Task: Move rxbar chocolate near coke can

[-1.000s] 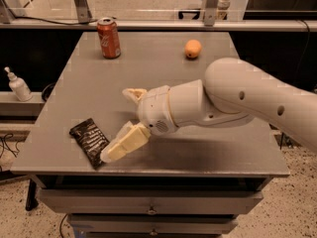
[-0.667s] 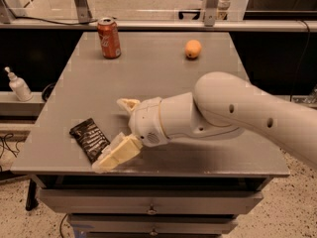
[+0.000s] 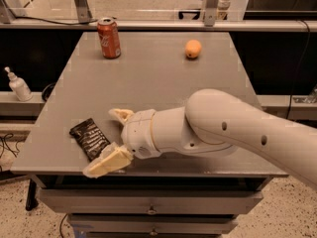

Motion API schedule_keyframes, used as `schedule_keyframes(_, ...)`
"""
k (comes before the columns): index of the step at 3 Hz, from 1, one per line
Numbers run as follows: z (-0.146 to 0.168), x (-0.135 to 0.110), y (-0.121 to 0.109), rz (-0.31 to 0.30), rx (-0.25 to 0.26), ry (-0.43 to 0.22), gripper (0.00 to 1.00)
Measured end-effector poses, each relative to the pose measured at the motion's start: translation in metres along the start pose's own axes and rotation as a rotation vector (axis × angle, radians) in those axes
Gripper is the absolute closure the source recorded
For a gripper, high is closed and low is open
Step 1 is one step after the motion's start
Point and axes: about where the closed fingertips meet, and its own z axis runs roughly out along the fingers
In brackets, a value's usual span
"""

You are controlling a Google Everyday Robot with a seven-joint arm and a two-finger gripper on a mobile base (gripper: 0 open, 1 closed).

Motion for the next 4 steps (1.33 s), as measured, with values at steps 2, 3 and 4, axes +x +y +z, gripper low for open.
schedule_keyframes(2, -0.01, -0.006, -0.004, -0.037, 0.071, -0.016, 0.61)
schedule_keyframes(3, -0.015, -0.005, -0.007, -0.033, 0.097, -0.016, 0.85)
schedule_keyframes(4, -0.013, -0.001, -0.011, -0.027, 0.106, -0.016, 1.0)
